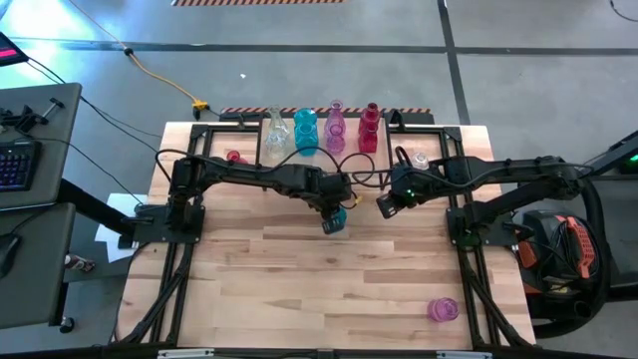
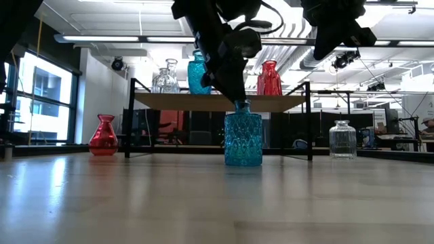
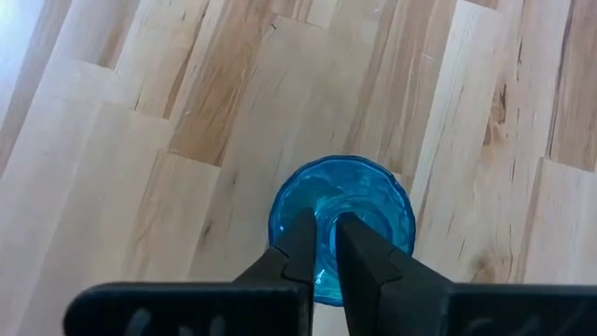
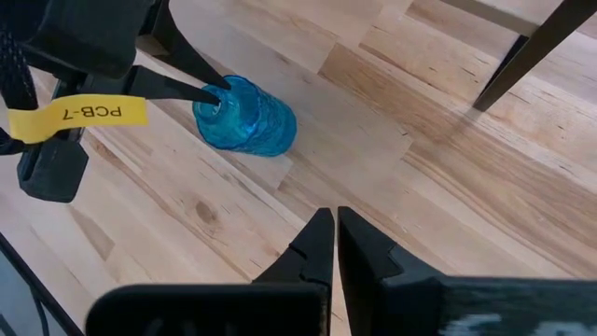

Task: Sort vases onto shelf
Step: Put the blue flower vase on the shelf aligned with the other blue flower vases

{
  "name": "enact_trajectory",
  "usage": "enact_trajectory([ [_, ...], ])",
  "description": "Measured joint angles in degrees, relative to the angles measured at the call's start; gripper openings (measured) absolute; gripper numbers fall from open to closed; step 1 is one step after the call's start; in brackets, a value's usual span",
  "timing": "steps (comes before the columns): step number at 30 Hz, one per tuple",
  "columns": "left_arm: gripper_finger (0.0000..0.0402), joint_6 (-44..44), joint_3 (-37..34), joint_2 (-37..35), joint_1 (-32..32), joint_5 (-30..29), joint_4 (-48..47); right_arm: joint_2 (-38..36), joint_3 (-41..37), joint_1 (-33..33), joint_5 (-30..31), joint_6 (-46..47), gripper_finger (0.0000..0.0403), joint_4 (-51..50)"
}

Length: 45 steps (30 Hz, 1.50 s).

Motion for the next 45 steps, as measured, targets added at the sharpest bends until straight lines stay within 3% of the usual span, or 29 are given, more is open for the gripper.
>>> enact_trajectory([
  [28,0.0009,0.97,-0.22,-4.41,-0.13,5.25,-9.14,-0.01,0.0,0.0,0.79,0.0,0.0,0.17],
  [45,0.0013,0.9,0.26,-17.65,1.95,5.61,-16.89,0.07,0.0,0.02,1.05,-0.17,0.0,0.45],
])
